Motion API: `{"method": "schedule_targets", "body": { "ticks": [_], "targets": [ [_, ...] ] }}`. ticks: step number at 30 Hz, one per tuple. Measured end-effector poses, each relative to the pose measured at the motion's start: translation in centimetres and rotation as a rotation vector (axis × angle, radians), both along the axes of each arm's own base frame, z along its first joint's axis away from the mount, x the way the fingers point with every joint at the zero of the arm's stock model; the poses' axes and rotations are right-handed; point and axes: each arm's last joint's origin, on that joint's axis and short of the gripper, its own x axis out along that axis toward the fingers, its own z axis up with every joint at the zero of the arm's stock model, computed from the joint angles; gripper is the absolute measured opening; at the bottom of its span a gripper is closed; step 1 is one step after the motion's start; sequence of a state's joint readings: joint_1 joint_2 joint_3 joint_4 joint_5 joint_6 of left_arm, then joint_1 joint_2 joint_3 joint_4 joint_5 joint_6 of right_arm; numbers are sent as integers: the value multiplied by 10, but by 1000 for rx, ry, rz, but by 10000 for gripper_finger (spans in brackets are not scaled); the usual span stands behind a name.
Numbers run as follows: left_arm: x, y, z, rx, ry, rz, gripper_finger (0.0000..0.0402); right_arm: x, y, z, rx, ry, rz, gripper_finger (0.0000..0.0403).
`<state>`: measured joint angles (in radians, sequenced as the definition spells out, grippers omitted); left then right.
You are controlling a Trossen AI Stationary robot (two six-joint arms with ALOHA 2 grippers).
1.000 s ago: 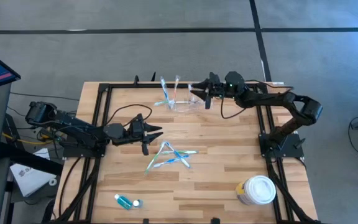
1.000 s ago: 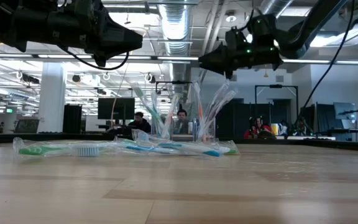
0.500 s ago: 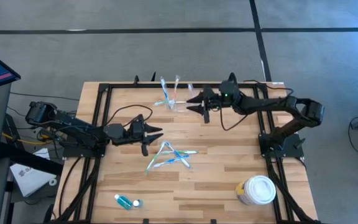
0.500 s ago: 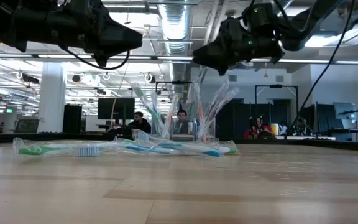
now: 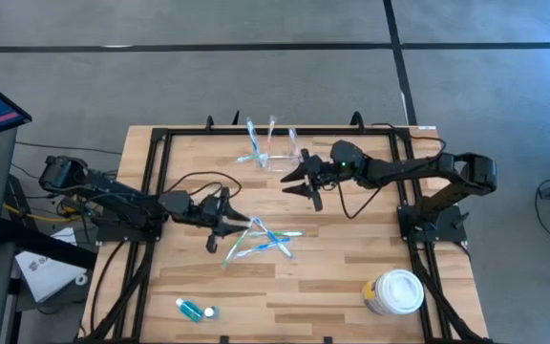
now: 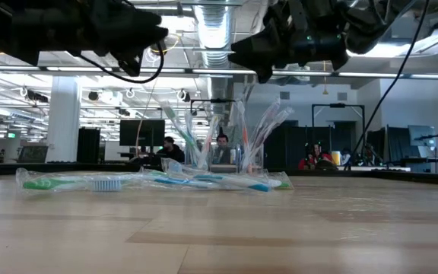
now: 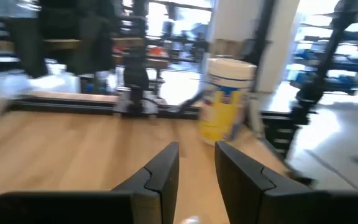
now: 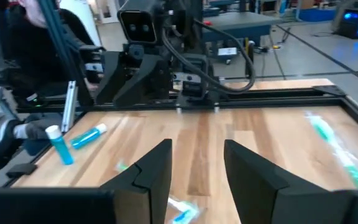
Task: Pick & Place toothbrushing station
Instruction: Put the blue mouthwash into the transparent organizer
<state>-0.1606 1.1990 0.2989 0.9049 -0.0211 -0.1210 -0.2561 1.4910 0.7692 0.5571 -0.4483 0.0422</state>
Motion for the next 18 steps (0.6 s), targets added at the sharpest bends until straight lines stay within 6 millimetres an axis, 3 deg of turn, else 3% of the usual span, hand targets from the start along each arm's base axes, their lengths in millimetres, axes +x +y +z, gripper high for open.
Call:
{"method": "schedule_targets", "body": {
  "ticks": [18],
  "targets": [
    [-19, -59, -3, -79, 59, -414, 97, 8, 62, 0, -5, 1, 159, 131]
  ]
}}
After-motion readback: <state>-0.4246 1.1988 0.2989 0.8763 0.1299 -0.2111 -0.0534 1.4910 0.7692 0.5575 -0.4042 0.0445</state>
